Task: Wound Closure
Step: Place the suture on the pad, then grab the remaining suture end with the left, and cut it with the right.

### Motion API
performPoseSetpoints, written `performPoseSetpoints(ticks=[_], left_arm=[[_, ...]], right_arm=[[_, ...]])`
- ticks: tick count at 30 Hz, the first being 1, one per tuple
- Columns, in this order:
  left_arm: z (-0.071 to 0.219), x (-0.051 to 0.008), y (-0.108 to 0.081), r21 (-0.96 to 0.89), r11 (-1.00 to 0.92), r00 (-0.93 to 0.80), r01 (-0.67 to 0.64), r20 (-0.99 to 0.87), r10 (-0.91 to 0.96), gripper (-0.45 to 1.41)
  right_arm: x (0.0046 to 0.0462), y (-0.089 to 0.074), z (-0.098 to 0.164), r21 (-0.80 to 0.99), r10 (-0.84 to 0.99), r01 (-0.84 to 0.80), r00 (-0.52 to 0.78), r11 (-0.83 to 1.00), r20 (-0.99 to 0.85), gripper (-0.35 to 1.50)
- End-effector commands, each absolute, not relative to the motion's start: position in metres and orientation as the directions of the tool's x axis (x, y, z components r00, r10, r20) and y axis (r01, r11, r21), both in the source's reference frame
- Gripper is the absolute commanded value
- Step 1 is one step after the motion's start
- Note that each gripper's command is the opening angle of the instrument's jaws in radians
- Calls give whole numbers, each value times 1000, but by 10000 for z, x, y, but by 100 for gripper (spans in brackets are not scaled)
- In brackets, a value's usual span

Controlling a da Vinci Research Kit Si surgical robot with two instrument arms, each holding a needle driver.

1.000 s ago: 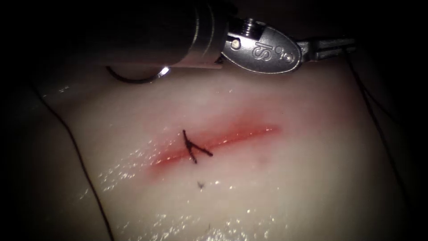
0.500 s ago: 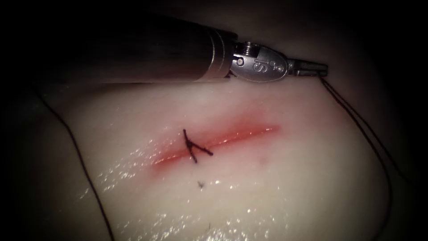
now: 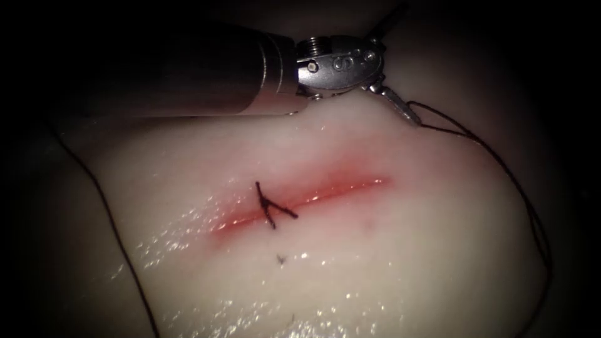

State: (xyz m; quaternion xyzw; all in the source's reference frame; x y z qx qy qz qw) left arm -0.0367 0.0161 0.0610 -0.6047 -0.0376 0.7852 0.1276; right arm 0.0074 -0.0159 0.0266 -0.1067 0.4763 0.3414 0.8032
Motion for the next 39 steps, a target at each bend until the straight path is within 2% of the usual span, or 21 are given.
performPoseSetpoints(ticks=[1, 4, 10, 12, 13, 14, 16, 19, 21, 22, 29, 32, 39], left_arm=[[607, -366, 161, -221, -963, -236, -157, -938, 254, 140], [573, -332, 156, -259, -953, -245, -158, -925, 292, 140], [530, -256, 147, -286, -944, -291, -167, -900, 325, 136], [524, -239, 141, -287, -940, -282, -183, -901, 330, 126], [520, -230, 136, -270, -944, -277, -189, -908, 315, 123], [518, -223, 130, -257, -947, -276, -193, -912, 304, 120], [513, -213, 116, -242, -950, -284, -196, -914, 291, 111], [504, -204, 90, -230, -950, -304, -210, -908, 288, 86], [499, -203, 70, -193, -957, -326, -217, -909, 258, 51], [494, -206, 53, -136, -968, -357, -210, -911, 205, 26], [489, -229, 3, -6, -967, -540, -255, -829, 148, 22], [493, -241, -12, 15, -962, -587, -272, -795, 154, 10], [507, -268, -36, 82, -944, -689, -321, -704, 173, 10]], right_arm=[[103, -156, 267, 141, 420, -622, 328, 770, -846, 101], [140, -154, 268, 160, 404, -591, 307, 791, -862, 93], [193, -154, 272, 211, 403, -519, 290, 828, -868, 93], [205, -157, 273, 223, 402, -494, 291, 840, -868, 74], [209, -158, 274, 228, 399, -482, 289, 846, -870, 54], [213, -160, 275, 234, 395, -465, 287, 854, -872, 42], [216, -161, 279, 240, 389, -444, 282, 863, -877, 39], [212, -159, 288, 239, 380, -428, 282, 872, -881, 39], [208, -158, 295, 232, 379, -430, 294, 873, -877, 39], [205, -158, 301, 229, 379, -426, 311, 875, -871, 39], [202, -167, 319, 213, 370, -416, 344, 884, -863, 39], [203, -169, 323, 207, 367, -419, 346, 884, -863, 37], [203, -169, 327, 196, 360, -423, 352, 885, -864, 36]])
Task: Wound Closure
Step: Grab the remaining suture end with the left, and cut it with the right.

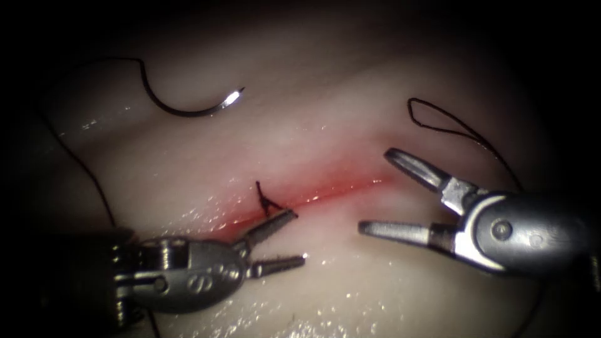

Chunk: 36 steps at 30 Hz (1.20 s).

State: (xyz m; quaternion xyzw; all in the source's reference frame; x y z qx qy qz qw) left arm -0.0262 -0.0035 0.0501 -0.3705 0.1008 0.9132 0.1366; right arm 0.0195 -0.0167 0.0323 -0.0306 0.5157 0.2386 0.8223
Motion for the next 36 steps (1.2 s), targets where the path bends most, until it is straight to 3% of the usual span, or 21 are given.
performPoseSetpoints(ticks=[1, 16, 23, 26, 27, 33, 36], left_arm=[[507, -271, -36, 99, -944, -702, -316, -693, 162, 7], [503, -277, -23, 276, -931, -839, -238, -542, 54, 9], [505, -276, -16, 280, -929, -847, -241, -528, 60, -6], [506, -276, -16, 281, -932, -844, -228, -534, 46, -42], [506, -276, -16, 280, -933, -844, -228, -535, 46, -45], [506, -271, -17, 286, -940, -838, -188, -546, 1, -45], [505, -267, -18, 287, -941, -836, -179, -549, -9, -45]], right_arm=[[203, -169, 328, 194, 360, -425, 354, 884, -863, 36], [206, -173, 331, 187, 355, -429, 355, 884, -865, 34], [206, -174, 331, 186, 354, -428, 355, 884, -865, 29], [206, -174, 331, 186, 354, -428, 355, 884, -865, 26], [206, -174, 331, 186, 354, -428, 355, 884, -865, 26], [206, -175, 331, 186, 354, -428, 355, 884, -865, 19], [206, -175, 332, 186, 354, -427, 358, 885, -864, 0]])
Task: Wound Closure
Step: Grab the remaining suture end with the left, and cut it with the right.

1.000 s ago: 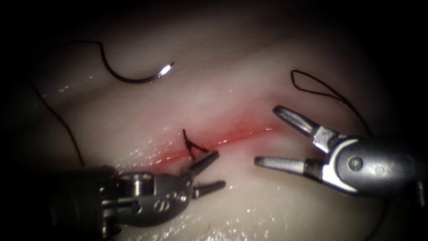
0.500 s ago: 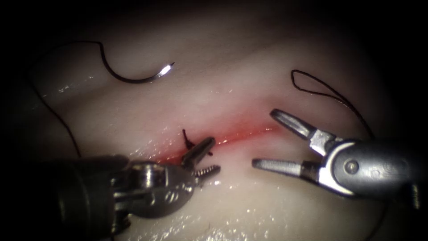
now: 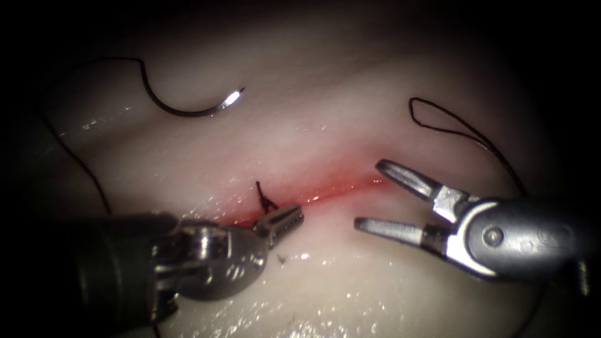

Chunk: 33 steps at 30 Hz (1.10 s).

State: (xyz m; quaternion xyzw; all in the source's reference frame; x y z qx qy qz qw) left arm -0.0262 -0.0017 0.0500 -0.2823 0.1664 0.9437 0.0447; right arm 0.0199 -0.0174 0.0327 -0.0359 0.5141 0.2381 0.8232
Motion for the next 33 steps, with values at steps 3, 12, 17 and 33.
performPoseSetpoints(ticks=[3, 12, 17, 33], left_arm=[[499, -258, -20, 284, -944, -831, -168, -556, -19, -45], [484, -244, -17, 284, -946, -819, -154, -573, -39, -45], [484, -241, -16, 288, -945, -819, -153, -572, -42, -45], [487, -227, -12, 272, -953, -788, -130, -612, -68, -45]], right_arm=[[205, -172, 340, 190, 341, -397, 354, 898, -871, -6], [216, -175, 385, 188, 283, -283, 347, 941, -894, 4], [238, -181, 420, 154, 206, -184, 313, 971, -927, 74], [312, -169, 466, 75, 87, -65, 224, 995, -971, 86]])
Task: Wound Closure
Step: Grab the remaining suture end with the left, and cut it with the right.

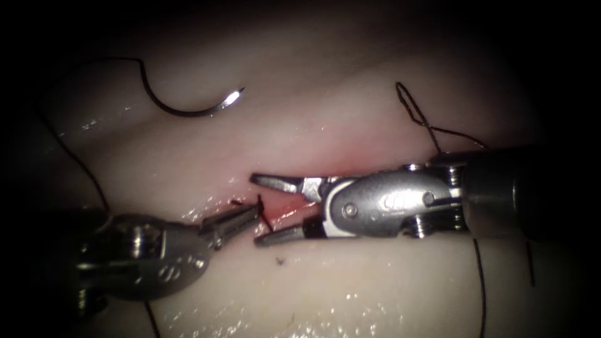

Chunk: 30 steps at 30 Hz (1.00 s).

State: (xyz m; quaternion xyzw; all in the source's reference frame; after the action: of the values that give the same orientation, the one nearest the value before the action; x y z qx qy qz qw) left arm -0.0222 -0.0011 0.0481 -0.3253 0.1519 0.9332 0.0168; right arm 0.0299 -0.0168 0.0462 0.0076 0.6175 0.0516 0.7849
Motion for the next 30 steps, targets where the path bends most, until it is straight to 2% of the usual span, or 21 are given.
performPoseSetpoints(ticks=[1, 20, 24, 30], left_arm=[[487, -226, -12, 271, -954, -782, -129, -620, -70, -45], [507, -224, -14, 262, -960, -699, -97, -705, -122, -45], [507, -223, -15, 261, -961, -696, -95, -708, -123, -45], [504, -222, -14, 257, -962, -693, -94, -710, -122, -45]], right_arm=[[314, -169, 466, 74, 85, -59, 221, 996, -972, 86], [340, -170, 465, 58, 73, -76, 210, 995, -975, 78], [351, -173, 468, 53, 69, -80, 213, 995, -975, 88], [357, -179, 473, 46, 60, -72, 210, 996, -976, 89]])
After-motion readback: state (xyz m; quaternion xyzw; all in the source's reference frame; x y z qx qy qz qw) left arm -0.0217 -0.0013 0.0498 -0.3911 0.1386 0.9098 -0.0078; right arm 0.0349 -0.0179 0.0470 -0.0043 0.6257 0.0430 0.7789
